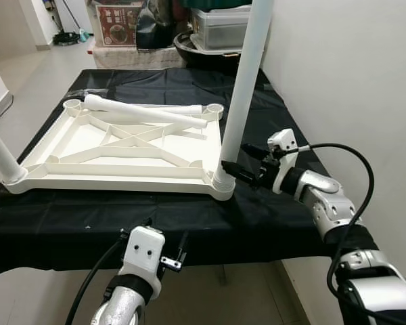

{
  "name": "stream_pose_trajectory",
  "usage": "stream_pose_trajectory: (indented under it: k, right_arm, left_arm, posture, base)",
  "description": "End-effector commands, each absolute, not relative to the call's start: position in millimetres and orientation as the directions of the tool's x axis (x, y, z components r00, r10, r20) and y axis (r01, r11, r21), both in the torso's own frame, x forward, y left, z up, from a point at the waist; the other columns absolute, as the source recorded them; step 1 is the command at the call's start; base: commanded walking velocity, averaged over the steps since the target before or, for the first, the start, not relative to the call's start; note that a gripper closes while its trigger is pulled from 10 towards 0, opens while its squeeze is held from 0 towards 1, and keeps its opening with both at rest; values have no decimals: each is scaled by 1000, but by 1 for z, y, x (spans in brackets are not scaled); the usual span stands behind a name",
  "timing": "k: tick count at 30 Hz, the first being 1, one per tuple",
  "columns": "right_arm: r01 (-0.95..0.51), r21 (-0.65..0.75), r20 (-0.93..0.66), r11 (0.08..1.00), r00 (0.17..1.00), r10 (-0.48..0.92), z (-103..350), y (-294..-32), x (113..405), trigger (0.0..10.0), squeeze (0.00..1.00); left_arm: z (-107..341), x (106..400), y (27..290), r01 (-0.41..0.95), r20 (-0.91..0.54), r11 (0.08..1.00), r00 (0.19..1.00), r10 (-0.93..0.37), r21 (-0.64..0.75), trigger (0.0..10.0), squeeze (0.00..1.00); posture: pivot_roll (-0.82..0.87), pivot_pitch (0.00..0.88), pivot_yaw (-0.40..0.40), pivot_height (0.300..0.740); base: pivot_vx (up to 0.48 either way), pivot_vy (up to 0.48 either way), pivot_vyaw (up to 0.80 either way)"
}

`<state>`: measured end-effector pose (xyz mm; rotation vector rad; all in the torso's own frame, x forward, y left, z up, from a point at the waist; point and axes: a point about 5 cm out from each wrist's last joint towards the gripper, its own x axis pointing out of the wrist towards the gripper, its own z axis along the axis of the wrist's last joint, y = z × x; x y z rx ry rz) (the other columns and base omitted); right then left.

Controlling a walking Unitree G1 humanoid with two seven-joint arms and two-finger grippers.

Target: Building children table

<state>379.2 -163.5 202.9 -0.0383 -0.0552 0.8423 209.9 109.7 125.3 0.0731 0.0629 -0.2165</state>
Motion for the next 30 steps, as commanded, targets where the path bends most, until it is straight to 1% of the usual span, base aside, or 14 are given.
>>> stream_pose_trajectory:
  k: [1,8,18,24,30]
  right_arm:
    - [-751,-73,54,656,654,754,208,-161,381,10000,0]
    - [-758,-81,73,647,643,763,214,-149,388,10000,0]
    - [-768,-64,90,637,631,770,220,-138,393,10000,0]
    - [-774,-55,102,631,624,775,227,-133,397,10000,0]
    - [-787,-57,105,615,608,787,238,-130,400,10000,0]
  left_arm:
    - [125,207,107,227,-83,972,972,-222,64,10000,0]
    - [125,205,107,232,-89,971,970,-226,65,10000,0]
    - [126,202,107,234,-93,970,969,-227,66,10000,0]
    - [128,200,106,240,-84,969,968,-234,65,10000,0]
    - [132,196,105,255,-72,965,965,-251,64,10000,0]
  posture:
    - [114,120,-61,740]
    - [121,115,-69,740]
    - [125,117,-72,740]
    - [130,127,-74,740]
    - [139,157,-84,740]
  base:
    - [0,0,0]
    - [0,0,0]
    - [0,0,0]
    - [0,0,0]
    - [0,0,0]
